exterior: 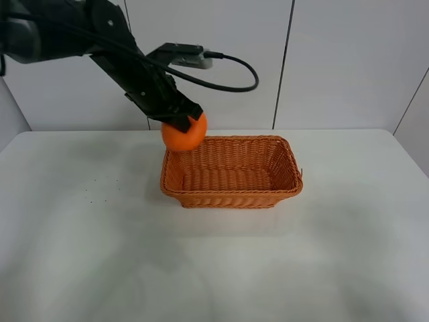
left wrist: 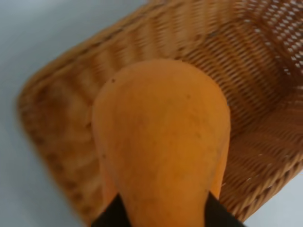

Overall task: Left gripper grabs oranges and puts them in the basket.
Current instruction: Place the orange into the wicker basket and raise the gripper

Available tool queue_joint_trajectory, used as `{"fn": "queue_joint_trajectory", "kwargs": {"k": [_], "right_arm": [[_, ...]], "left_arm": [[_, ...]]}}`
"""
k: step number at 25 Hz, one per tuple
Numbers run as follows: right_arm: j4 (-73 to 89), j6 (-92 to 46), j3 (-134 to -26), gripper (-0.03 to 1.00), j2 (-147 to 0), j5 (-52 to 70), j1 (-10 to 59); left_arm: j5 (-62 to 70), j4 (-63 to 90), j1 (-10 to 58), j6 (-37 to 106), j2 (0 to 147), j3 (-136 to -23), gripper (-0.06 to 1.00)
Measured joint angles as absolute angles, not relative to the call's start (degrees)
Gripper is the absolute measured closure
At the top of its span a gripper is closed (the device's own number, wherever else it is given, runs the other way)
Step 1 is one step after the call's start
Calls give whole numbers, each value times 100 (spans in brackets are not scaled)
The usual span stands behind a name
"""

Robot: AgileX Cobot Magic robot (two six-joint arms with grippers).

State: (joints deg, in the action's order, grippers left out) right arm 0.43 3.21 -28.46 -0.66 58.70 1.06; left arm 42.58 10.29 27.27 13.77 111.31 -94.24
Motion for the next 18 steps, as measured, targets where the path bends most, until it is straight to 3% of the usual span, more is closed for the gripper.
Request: {"fn": "queue_joint_trajectory", "kwargs": {"k": [5, 18], "right_arm": [[43, 321, -2846, 27, -66, 5870, 106], [43, 321, -2846, 27, -66, 5870, 106]], "left_arm": [[4224, 1050, 3023, 1373, 11739, -9704, 71], [3931, 1074, 3043, 1366, 12709, -10631, 71]]}}
